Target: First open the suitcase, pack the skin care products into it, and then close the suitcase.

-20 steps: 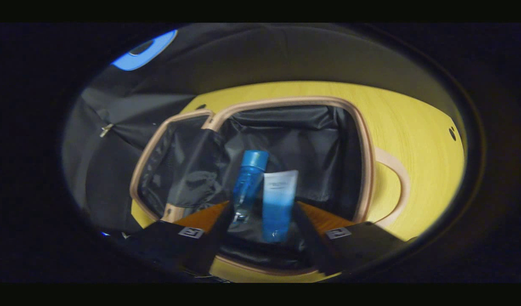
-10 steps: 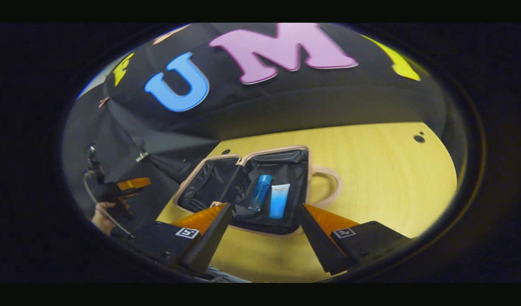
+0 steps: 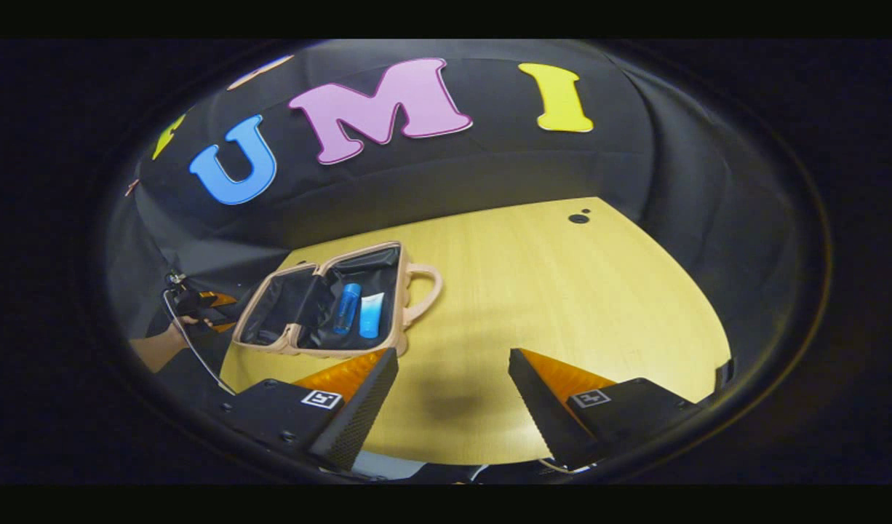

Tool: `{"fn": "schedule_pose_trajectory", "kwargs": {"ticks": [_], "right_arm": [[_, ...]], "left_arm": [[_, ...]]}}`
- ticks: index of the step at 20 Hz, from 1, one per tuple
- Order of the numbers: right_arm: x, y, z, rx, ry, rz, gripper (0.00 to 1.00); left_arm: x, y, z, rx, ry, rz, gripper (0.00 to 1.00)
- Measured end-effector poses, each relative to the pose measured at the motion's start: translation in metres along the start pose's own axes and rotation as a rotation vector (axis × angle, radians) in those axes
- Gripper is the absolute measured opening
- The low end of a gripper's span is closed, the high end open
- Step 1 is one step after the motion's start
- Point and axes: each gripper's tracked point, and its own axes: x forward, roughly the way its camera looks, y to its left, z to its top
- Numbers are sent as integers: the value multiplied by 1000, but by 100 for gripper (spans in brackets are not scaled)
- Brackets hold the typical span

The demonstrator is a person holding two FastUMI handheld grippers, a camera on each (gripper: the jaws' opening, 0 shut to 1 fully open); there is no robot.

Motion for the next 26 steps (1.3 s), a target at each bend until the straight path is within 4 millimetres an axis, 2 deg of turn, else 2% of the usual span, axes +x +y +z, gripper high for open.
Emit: {"fn": "schedule_pose_trajectory", "kwargs": {"ticks": [2,3,5,7,9,10,11,14,15,17,18,19,20,21,24,26], "right_arm": [[-17,-4,3,-13,-38,-33,98],[-24,-3,5,-25,-57,-39,98],[-35,1,1,-60,-73,-45,97],[-43,7,-8,-79,-62,-36,97],[-49,11,-19,-100,-46,-33,97],[-53,10,-23,-107,-40,-35,98],[-56,9,-25,-107,-39,-41,98],[-62,2,-28,-78,-43,-65,97],[-65,-2,-27,-67,-51,-78,97],[-71,-3,-22,-34,-76,-88,97],[-73,-3,-22,-26,-88,-90,97],[-75,-5,-23,-25,-96,-96,97],[-77,-6,-22,-22,-102,-97,97],[-79,-5,-20,-12,-109,-95,97],[-82,-3,-7,15,-151,-85,97],[-82,-7,4,23,-190,-83,97]], "left_arm": [[9,15,-8,10,50,20,88],[11,15,-12,21,77,17,87],[18,6,-19,41,114,-15,77],[25,10,-23,105,127,30,66],[22,26,-24,163,143,105,34],[17,25,-28,158,142,96,17],[26,20,-25,153,134,80,17],[4,3,-16,180,88,45,9],[-3,-7,-10,217,52,16,8],[-32,-34,3,305,4,-31,6],[-50,-57,8,347,-24,-63,6],[-71,-83,8,387,-55,-93,11],[-93,-108,4,424,-76,-128,6],[-114,-132,-1,469,-92,-164,6],[-168,-209,-34,628,-115,-279,6],[-186,-255,-73,707,-114,-333,6]]}}
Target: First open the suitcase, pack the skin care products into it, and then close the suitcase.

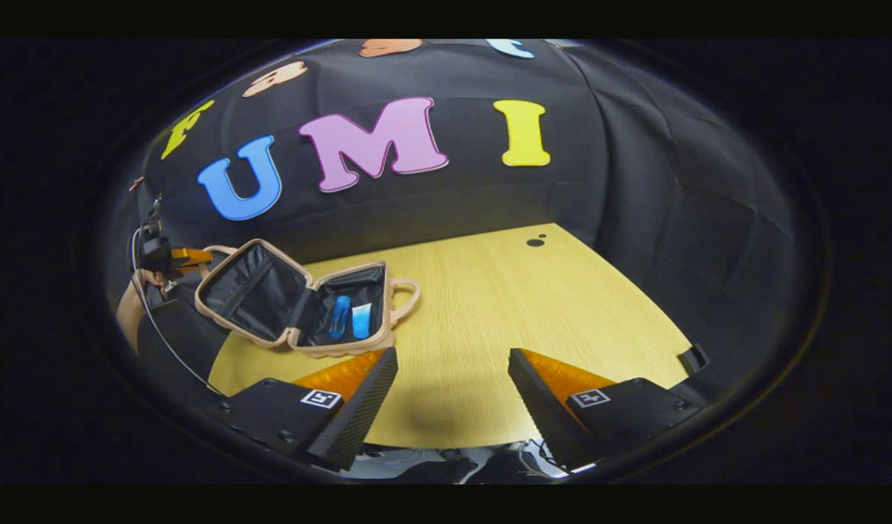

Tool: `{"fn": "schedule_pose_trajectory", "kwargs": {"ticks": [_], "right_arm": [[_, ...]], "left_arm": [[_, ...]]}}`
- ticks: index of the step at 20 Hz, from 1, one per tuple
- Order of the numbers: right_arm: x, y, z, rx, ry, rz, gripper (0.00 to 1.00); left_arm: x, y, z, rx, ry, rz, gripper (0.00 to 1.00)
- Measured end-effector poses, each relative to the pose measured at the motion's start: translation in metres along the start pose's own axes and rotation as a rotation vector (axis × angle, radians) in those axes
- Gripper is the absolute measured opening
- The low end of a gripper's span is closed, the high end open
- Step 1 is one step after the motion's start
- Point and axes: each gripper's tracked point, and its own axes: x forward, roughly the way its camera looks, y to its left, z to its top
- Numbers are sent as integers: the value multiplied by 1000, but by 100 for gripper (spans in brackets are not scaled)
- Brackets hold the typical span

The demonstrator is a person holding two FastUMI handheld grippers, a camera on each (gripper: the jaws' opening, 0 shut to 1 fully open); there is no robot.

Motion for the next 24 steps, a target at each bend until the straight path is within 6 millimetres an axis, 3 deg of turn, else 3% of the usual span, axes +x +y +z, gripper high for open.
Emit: {"fn": "schedule_pose_trajectory", "kwargs": {"ticks": [3,4,6,9,12,15,19,20,21,24], "right_arm": [[0,-10,17,52,-28,21,97],[-2,-18,22,55,-39,26,98],[-5,-44,34,56,-62,23,97],[-15,-83,47,97,-91,22,97],[-21,-116,69,78,-156,39,97],[-24,-137,81,29,-172,77,97],[-21,-153,83,66,-147,95,97],[-18,-154,83,73,-145,92,97],[-17,-155,86,77,-151,85,97],[-15,-150,93,65,-185,59,97]], "left_arm": [[3,-76,-5,23,1,-63,6],[6,-104,-16,16,12,-75,6],[14,-161,-54,19,52,-102,6],[45,-224,-129,80,130,-90,7],[83,-247,-225,165,271,11,8],[106,-244,-281,318,338,154,8],[109,-244,-288,364,301,228,13],[103,-250,-286,340,292,217,27],[97,-262,-280,291,265,159,34],[44,-294,-237,165,130,-25,66]]}}
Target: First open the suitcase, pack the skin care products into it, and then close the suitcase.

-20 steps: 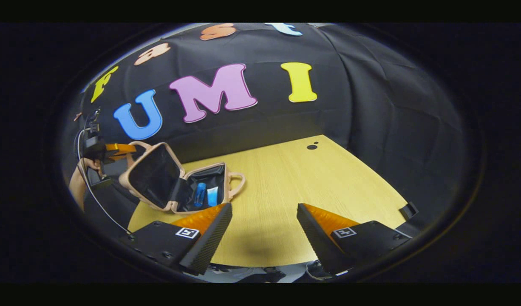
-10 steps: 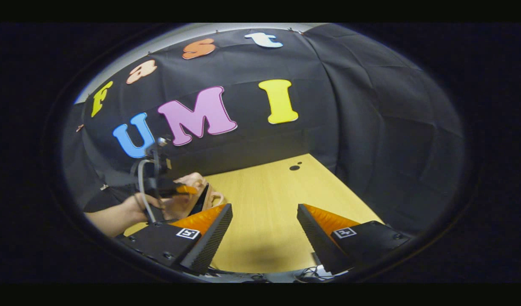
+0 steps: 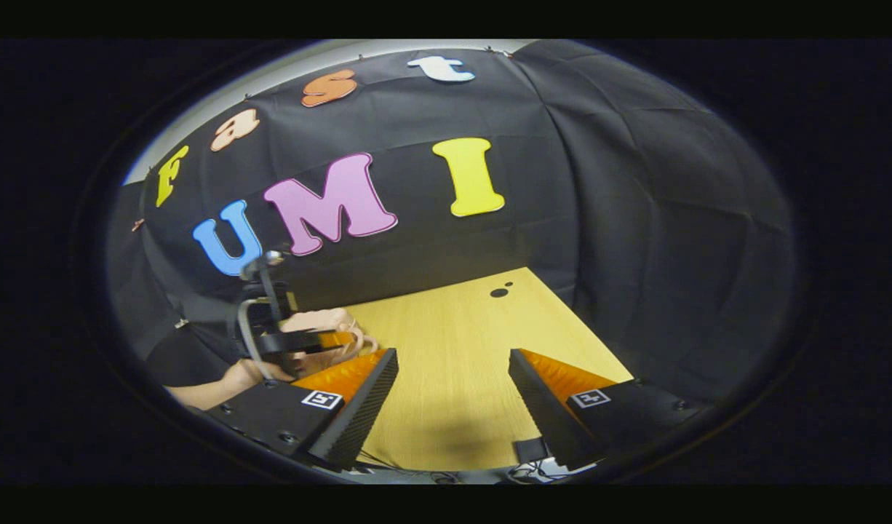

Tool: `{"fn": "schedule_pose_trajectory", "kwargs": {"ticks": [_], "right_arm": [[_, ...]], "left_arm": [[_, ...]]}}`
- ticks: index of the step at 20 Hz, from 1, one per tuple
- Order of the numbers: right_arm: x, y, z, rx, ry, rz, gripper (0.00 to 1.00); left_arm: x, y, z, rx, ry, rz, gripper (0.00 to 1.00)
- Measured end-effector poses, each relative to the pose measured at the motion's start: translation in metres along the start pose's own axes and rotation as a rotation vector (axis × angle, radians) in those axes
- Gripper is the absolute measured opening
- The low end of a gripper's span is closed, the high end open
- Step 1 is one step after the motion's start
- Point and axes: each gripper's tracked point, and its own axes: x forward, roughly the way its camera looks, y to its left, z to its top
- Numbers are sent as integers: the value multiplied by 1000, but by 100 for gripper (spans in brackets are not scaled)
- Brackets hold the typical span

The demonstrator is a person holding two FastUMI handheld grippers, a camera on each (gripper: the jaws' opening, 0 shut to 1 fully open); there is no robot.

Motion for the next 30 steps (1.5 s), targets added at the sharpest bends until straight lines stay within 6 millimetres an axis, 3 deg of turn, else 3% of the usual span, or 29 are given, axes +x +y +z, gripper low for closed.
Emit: {"fn": "schedule_pose_trajectory", "kwargs": {"ticks": [2,6,8,11,16,19,25,29,30], "right_arm": [[0,12,3,-14,-20,3,97],[-7,52,12,-31,-77,35,97],[-14,76,14,-55,-109,65,97],[-27,117,20,-110,-168,129,97],[-33,181,21,-201,-211,244,97],[-34,206,30,-216,-218,290,97],[-21,241,65,-230,-269,335,97],[-24,257,68,-228,-280,354,97],[-25,259,67,-236,-283,360,97]], "left_arm": [[-56,-5,31,18,-115,-70,89],[-167,3,74,106,-318,-79,96],[-212,18,82,130,-378,-66,96],[-263,42,91,133,-431,-32,96],[-307,77,97,150,-519,33,96],[-324,90,101,155,-538,70,96],[-353,117,110,159,-583,139,96],[-365,129,112,173,-600,178,96],[-368,129,111,172,-603,179,100]]}}
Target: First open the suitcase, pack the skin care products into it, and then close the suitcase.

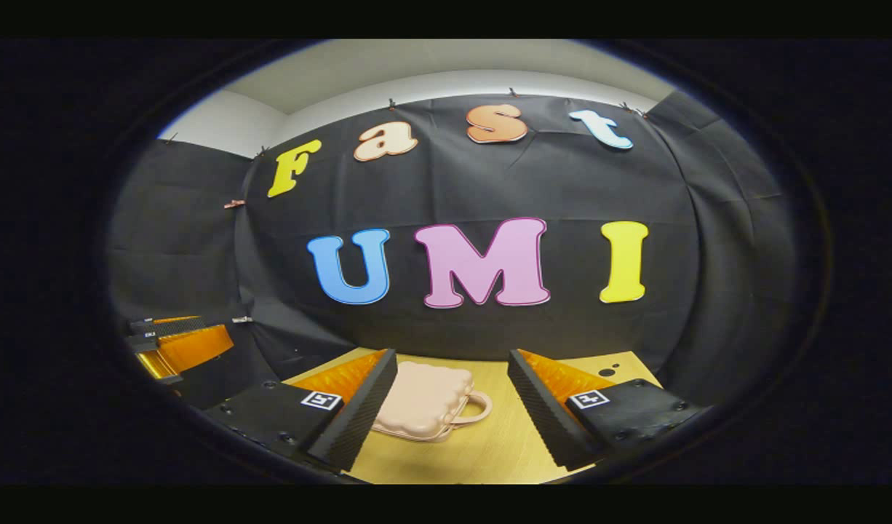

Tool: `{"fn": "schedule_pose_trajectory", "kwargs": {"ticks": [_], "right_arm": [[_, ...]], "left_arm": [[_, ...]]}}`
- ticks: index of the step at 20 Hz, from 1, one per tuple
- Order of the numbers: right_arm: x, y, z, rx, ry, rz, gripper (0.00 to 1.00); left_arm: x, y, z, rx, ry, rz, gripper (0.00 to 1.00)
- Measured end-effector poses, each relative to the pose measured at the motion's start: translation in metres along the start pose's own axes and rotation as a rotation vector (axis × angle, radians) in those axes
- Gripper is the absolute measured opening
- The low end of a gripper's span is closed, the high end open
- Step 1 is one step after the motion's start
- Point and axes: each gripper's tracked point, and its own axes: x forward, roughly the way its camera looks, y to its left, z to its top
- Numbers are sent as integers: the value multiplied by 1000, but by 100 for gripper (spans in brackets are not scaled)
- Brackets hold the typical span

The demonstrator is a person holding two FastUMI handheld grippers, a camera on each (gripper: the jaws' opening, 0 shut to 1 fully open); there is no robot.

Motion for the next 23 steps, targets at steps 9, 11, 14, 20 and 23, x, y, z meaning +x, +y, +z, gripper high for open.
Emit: {"fn": "schedule_pose_trajectory", "kwargs": {"ticks": [9,11,14,20,23], "right_arm": [[-10,4,-9,-5,22,3,97],[-13,2,-8,-32,18,-1,97],[-15,-2,-7,-45,14,-9,97],[-20,-11,-16,-39,39,-43,97],[-19,-11,-20,-28,53,-45,97]], "left_arm": [[-3,4,-15,-40,34,11,96],[-1,2,-16,-69,36,3,96],[0,2,-17,-99,35,-10,96],[-4,-4,-17,-92,31,-18,96],[-1,0,-20,-84,36,-17,96]]}}
